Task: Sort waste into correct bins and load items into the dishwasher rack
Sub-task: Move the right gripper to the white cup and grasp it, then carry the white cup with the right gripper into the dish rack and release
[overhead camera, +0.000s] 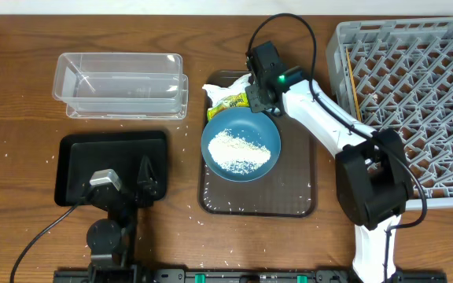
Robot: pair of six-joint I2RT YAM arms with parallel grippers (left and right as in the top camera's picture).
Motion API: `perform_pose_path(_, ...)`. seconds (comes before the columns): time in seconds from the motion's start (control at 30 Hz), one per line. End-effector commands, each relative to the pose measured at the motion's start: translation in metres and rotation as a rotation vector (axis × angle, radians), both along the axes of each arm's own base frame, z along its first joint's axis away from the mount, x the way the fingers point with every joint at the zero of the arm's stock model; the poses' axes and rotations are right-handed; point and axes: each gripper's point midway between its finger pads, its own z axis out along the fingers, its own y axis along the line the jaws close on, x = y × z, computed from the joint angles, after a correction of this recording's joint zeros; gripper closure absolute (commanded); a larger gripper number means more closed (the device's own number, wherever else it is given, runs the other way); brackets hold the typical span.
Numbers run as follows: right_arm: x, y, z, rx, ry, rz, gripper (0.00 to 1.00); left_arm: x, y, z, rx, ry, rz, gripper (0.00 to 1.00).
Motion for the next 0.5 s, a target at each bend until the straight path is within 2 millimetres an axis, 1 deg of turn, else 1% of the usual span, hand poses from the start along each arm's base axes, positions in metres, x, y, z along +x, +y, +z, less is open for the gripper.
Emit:
perform_pose_path(0.0, 0.011, 0.008, 0.046, 0.041, -0.086, -0.006, 0.99, -0.001, 0.000, -0.017, 0.007, 0.048, 0.004, 0.05)
perform_pose_path(0.13, 0.011, 0.007, 0.067, 0.042, -0.091, -0.008, 0.99, -0.001, 0.000, -0.017, 0.007, 0.048, 0.004, 0.05)
perform_pose_path(0.23, 0.017, -0.003, 0.096, 0.045, -0.115, -0.031, 0.99, -0.001, 0.000, -0.017, 0.007, 0.048, 0.004, 0.05)
perform_pose_path(0.3, 0.024, -0.018, 0.117, 0.041, -0.140, -0.064, 0.99, -0.001, 0.000, -0.017, 0.007, 0.048, 0.004, 0.05)
perform_pose_path(0.37, 0.030, -0.039, 0.136, 0.035, -0.163, -0.091, 0.99, -0.001, 0.000, -0.017, 0.007, 0.048, 0.004, 0.05)
perform_pose_path(0.4, 0.033, -0.053, 0.146, 0.033, -0.176, -0.107, 0.99, -0.001, 0.000, -0.017, 0.007, 0.048, 0.004, 0.05)
perform_pose_path(0.47, 0.040, -0.083, 0.160, 0.032, -0.193, -0.160, 0.98, -0.001, 0.000, -0.017, 0.007, 0.048, 0.004, 0.05)
